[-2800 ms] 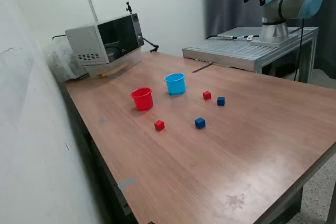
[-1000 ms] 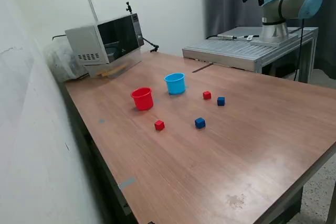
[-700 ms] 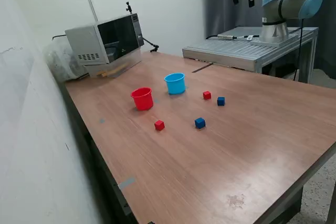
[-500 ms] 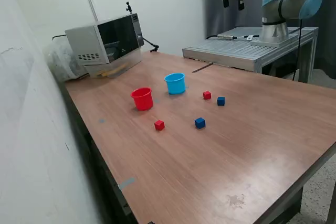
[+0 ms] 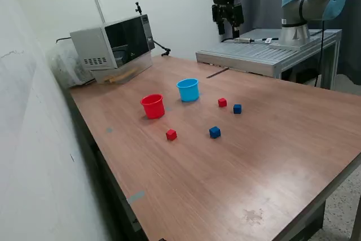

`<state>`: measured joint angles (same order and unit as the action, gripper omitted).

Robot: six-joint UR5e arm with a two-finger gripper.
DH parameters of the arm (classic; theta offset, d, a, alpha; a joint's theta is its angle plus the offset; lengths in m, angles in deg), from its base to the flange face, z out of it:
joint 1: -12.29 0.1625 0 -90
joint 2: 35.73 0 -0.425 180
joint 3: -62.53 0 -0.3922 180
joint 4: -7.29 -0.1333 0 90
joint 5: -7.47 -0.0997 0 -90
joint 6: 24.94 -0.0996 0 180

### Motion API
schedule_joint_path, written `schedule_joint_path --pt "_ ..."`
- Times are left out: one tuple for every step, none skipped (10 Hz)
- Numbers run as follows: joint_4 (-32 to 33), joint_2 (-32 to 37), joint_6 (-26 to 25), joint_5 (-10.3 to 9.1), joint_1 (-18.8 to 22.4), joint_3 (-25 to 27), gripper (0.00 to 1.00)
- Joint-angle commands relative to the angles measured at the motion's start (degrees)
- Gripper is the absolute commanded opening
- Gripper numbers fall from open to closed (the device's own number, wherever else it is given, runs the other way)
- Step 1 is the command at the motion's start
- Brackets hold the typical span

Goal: Place red objects in the red bin, and blue objects in the blue bin.

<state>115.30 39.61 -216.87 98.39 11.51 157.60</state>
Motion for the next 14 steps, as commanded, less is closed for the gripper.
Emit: schedule_joint_path --pt "6.91 -6.76 -0.03 -2.59 -0.19 0.03 1.0" --pt "8.86 -8.69 -0.03 -2.59 -0.28 0.38 1.0" --pt "10.27 -10.71 0.06 -2.68 -1.32 0.38 1.0" --pt "11.15 -11.95 0.15 -2.68 -2.46 0.47 1.0" --pt "12.03 -13.36 0.24 -2.68 -3.78 0.99 1.0" --pt "12.82 -14.59 0.32 -2.68 -4.93 1.17 1.0" --pt "13.53 -15.73 0.32 -2.68 -5.11 1.43 1.0" --pt "14.32 -16.53 0.32 -2.68 -5.11 1.87 1.0" --pt "14.76 -17.32 0.32 -2.68 -5.11 2.31 1.0" --pt "14.85 -18.2 0.32 -2.68 -4.68 2.49 1.0" --pt "15.29 -19.07 0.41 -2.68 -4.59 2.58 1.0" --pt "15.47 -19.69 0.41 -2.68 -4.59 2.49 1.0" --pt "15.47 -20.05 0.5 -2.68 -4.59 2.4 1.0" --pt "15.47 -20.66 0.5 -2.59 -4.5 2.32 1.0"
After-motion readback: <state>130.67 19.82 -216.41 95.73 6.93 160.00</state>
